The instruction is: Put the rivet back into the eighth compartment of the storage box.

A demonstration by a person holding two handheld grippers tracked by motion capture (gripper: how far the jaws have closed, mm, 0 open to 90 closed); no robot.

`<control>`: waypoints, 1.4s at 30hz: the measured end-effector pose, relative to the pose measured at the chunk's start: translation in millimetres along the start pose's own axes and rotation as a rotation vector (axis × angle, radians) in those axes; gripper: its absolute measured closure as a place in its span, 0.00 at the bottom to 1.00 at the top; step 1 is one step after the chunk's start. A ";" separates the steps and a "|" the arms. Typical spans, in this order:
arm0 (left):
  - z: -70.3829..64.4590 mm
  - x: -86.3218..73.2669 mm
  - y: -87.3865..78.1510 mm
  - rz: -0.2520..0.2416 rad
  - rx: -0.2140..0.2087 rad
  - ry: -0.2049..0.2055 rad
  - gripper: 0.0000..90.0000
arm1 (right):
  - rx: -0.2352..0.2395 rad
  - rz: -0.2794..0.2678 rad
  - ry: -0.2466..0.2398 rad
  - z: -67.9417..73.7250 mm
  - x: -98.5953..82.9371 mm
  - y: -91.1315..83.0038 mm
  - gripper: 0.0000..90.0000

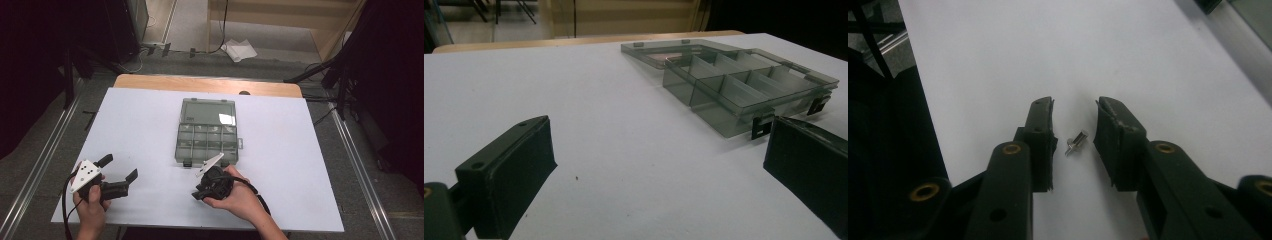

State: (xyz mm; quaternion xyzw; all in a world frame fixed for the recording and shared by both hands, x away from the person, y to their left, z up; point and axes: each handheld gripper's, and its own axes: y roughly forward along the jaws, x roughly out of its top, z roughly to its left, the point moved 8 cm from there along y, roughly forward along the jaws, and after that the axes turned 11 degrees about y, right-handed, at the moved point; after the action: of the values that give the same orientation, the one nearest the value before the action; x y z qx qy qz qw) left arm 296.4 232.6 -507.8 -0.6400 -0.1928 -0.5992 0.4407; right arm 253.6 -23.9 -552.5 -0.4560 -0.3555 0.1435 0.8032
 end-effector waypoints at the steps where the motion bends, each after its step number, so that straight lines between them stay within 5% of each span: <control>1: 0.1 0.0 0.0 0.000 0.001 -0.001 0.00 | 0.003 0.003 0.003 0.4 -0.5 0.4 0.79; 15: -0.1 0.0 0.0 0.001 0.000 0.001 0.00 | -0.018 0.009 -0.033 -0.5 -5.2 6.6 0.94; 42: -1.9 0.6 0.3 -0.002 -0.005 0.002 0.00 | -0.014 -0.047 -0.008 -12.4 -3.6 -15.7 0.94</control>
State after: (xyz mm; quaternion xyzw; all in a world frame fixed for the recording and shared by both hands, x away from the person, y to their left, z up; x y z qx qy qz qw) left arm 295.6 230.8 -507.6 -0.6403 -0.1914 -0.6007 0.4388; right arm 258.3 -42.2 -545.1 -0.4525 -0.3705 0.1238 0.8017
